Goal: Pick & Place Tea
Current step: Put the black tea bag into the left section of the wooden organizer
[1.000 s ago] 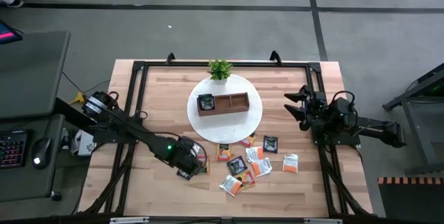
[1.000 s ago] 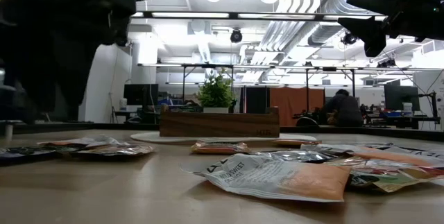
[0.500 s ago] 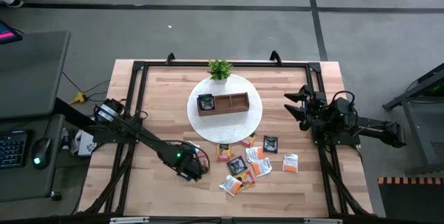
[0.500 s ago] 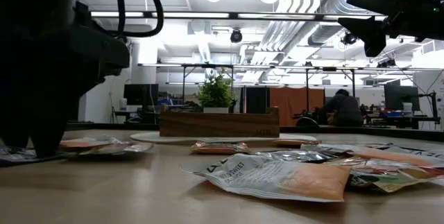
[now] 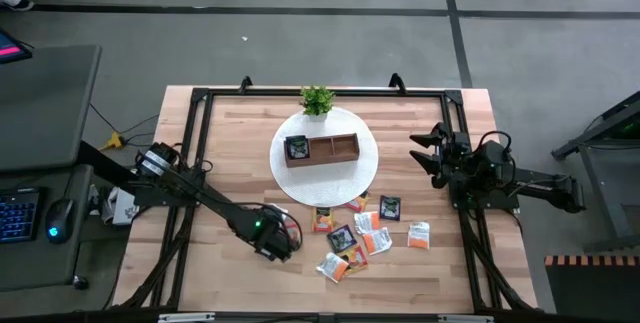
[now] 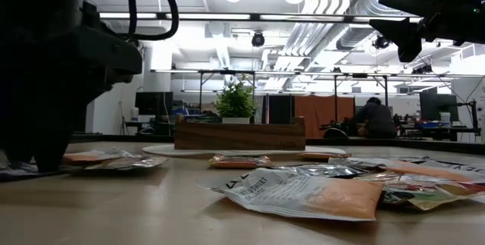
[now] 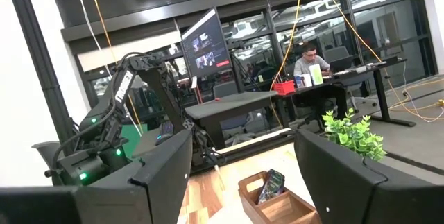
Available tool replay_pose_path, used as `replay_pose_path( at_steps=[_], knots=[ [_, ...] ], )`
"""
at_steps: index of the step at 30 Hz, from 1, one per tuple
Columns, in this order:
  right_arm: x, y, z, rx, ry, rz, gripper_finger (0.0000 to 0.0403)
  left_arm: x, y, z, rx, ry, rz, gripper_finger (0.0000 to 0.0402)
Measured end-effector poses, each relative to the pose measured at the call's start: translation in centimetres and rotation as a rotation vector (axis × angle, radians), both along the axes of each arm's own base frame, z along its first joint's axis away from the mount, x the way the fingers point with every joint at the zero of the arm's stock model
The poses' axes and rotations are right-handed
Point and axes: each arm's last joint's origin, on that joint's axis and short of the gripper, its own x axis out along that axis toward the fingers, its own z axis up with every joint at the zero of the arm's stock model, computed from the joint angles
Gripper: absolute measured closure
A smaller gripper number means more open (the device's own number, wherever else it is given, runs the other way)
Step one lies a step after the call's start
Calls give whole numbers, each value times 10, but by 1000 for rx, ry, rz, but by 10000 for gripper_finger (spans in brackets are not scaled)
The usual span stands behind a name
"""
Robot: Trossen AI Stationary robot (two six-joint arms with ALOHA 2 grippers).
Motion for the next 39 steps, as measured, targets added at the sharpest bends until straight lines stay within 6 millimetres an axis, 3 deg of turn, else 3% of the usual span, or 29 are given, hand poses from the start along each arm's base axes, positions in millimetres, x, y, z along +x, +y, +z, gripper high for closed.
replay_pose_path(
  at_steps=[14, 23, 31, 36, 39],
  knots=[
    [0, 0, 0, 0, 1, 0, 153, -1, 1, -1, 2, 18, -31, 392],
    [0, 0, 0, 0, 1, 0, 153, -5, 5, 15, 77, -28, -8, 399],
    [0, 0, 0, 0, 1, 0, 153, 9, 3, 67, 239, -131, -23, 401],
    [0, 0, 0, 0, 1, 0, 153, 18, 6, 101, 446, -266, -20, 401],
    [0, 0, 0, 0, 0, 0, 153, 21, 15, 112, 556, -306, 18, 401]
  ],
)
